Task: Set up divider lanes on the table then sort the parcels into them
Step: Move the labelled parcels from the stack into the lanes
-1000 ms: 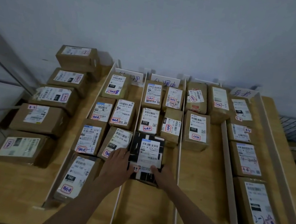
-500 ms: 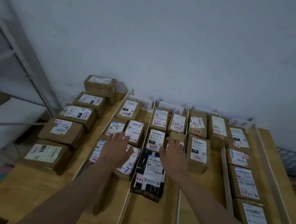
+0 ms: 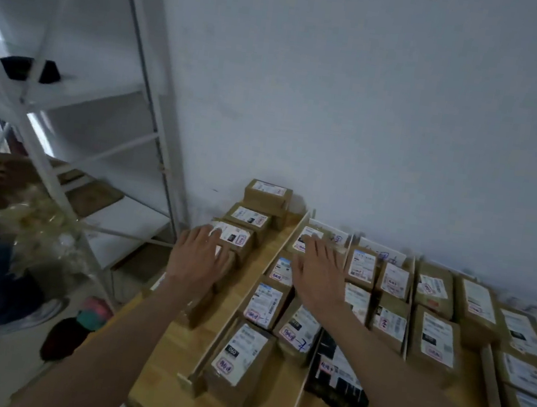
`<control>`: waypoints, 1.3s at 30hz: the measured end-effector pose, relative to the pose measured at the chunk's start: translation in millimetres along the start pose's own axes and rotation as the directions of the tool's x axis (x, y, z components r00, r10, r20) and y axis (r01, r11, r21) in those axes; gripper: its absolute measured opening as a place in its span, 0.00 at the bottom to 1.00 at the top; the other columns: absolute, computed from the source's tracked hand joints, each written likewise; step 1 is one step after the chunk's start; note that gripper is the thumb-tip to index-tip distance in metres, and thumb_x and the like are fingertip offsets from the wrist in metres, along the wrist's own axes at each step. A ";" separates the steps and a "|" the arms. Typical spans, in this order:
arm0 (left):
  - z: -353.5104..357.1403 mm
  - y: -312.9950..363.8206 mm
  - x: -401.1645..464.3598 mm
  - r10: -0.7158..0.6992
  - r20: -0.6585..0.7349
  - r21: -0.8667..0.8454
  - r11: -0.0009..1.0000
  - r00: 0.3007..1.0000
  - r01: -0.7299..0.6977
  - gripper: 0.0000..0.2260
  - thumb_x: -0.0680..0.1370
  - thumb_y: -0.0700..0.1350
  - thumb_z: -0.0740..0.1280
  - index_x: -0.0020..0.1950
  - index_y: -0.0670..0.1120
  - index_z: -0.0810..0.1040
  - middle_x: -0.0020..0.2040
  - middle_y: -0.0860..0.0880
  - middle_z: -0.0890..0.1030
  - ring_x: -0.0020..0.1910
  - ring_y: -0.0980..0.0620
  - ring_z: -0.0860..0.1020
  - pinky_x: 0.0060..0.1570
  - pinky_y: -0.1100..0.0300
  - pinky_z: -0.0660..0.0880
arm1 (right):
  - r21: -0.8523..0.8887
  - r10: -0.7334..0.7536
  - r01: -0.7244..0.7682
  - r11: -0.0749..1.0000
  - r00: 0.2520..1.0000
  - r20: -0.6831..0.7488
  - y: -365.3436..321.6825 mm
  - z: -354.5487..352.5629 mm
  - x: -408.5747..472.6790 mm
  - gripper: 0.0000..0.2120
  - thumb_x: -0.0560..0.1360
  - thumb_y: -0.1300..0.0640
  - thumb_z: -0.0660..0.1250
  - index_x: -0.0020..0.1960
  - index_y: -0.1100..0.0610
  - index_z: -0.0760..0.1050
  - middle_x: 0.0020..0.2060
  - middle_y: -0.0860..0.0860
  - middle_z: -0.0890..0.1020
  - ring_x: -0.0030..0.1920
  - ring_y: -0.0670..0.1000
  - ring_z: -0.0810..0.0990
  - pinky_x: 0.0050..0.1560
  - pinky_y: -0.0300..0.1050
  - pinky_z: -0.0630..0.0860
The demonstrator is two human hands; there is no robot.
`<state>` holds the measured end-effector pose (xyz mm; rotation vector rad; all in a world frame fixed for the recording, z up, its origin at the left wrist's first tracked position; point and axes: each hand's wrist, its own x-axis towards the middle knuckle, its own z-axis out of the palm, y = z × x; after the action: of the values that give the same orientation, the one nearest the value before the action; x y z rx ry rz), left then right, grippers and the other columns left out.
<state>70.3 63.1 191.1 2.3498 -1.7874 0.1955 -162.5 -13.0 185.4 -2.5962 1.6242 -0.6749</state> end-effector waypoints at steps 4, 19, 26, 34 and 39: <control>-2.3 -60.2 -2.7 0.015 0.001 0.042 0.999 1.000 -0.015 0.22 0.82 0.55 0.49 0.69 0.47 0.70 0.68 0.47 0.74 0.66 0.46 0.72 0.67 0.48 0.67 | 0.017 -0.009 0.009 1.000 1.000 0.026 -54.1 19.5 8.8 0.20 0.82 0.49 0.54 0.72 0.56 0.66 0.69 0.53 0.73 0.70 0.54 0.70 0.73 0.54 0.63; 28.5 -218.6 57.5 0.132 0.084 -0.052 0.990 0.988 -0.128 0.22 0.82 0.55 0.53 0.71 0.46 0.70 0.69 0.45 0.73 0.67 0.45 0.72 0.68 0.48 0.65 | -0.033 0.174 -0.171 0.985 0.981 0.089 -202.8 97.7 58.1 0.20 0.81 0.51 0.56 0.72 0.53 0.65 0.68 0.52 0.73 0.67 0.54 0.72 0.68 0.52 0.66; 53.3 -215.4 118.5 0.186 0.141 -0.064 0.982 0.972 -0.179 0.23 0.83 0.57 0.50 0.75 0.48 0.66 0.73 0.47 0.70 0.71 0.47 0.69 0.72 0.47 0.62 | -0.045 0.263 -0.259 0.965 0.961 0.088 -189.2 119.8 97.4 0.17 0.80 0.51 0.58 0.67 0.53 0.67 0.63 0.52 0.75 0.63 0.54 0.74 0.65 0.52 0.70; 78.7 -191.5 198.5 0.194 0.159 -0.080 0.980 0.968 -0.183 0.24 0.83 0.57 0.50 0.75 0.48 0.66 0.73 0.47 0.69 0.71 0.46 0.69 0.72 0.48 0.62 | -0.028 0.322 -0.321 0.947 0.944 0.069 -149.2 129.5 165.8 0.17 0.81 0.54 0.57 0.68 0.55 0.67 0.64 0.53 0.74 0.64 0.55 0.73 0.66 0.53 0.68; 92.0 -173.9 246.2 0.271 0.159 -0.086 0.962 0.949 -0.261 0.22 0.84 0.56 0.51 0.74 0.47 0.67 0.72 0.46 0.71 0.69 0.46 0.70 0.70 0.48 0.63 | -0.013 0.389 -0.390 0.921 0.917 0.084 -122.2 140.3 202.0 0.16 0.82 0.53 0.57 0.68 0.55 0.65 0.65 0.54 0.73 0.66 0.56 0.72 0.68 0.55 0.68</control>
<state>303.2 -143.6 142.7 2.1307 -2.1554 -0.0286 67.4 -160.5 157.3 -2.1574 2.0203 -0.5297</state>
